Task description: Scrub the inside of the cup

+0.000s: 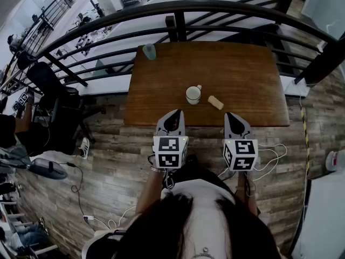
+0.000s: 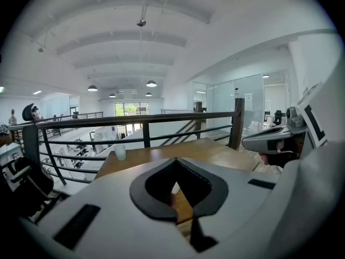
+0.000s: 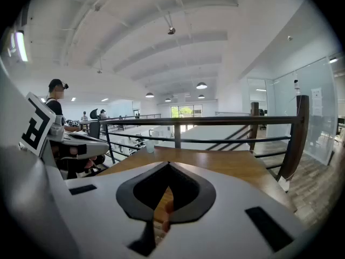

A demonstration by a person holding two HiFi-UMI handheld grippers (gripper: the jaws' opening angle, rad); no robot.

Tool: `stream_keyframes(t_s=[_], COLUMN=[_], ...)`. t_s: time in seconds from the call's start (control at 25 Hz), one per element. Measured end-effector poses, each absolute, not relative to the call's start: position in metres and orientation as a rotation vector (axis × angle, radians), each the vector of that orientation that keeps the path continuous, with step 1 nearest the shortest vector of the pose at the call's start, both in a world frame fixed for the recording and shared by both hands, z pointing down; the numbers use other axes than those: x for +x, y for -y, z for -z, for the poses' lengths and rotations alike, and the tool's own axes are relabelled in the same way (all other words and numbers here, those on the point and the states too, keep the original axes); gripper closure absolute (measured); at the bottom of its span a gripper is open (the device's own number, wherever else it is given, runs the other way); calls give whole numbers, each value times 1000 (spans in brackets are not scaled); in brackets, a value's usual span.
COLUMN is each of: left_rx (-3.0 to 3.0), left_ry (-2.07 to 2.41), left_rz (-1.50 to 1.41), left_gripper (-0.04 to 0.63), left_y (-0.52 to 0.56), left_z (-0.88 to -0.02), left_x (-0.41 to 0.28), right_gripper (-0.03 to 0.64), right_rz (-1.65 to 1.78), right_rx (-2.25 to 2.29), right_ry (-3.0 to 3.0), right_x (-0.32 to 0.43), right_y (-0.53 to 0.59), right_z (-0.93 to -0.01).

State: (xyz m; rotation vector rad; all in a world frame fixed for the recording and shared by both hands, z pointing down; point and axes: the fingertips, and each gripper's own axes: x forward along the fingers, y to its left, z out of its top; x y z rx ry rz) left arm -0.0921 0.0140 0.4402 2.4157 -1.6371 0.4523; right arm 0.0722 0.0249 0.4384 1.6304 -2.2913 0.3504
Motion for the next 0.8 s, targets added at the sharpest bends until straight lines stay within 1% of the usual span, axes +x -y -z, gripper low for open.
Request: stream_keyframes(t_s=[0.8], left_rx=[2508], left_ry=[1460], left_rz=[-491], left_gripper=[586], left_y=[32], left_z=[-466], left_x=[-115], right_gripper=[580], right_rz=[-400], right_rx=[1676], right_ry=[2212], right_x=[35], right_y=[20], right_z=[-453])
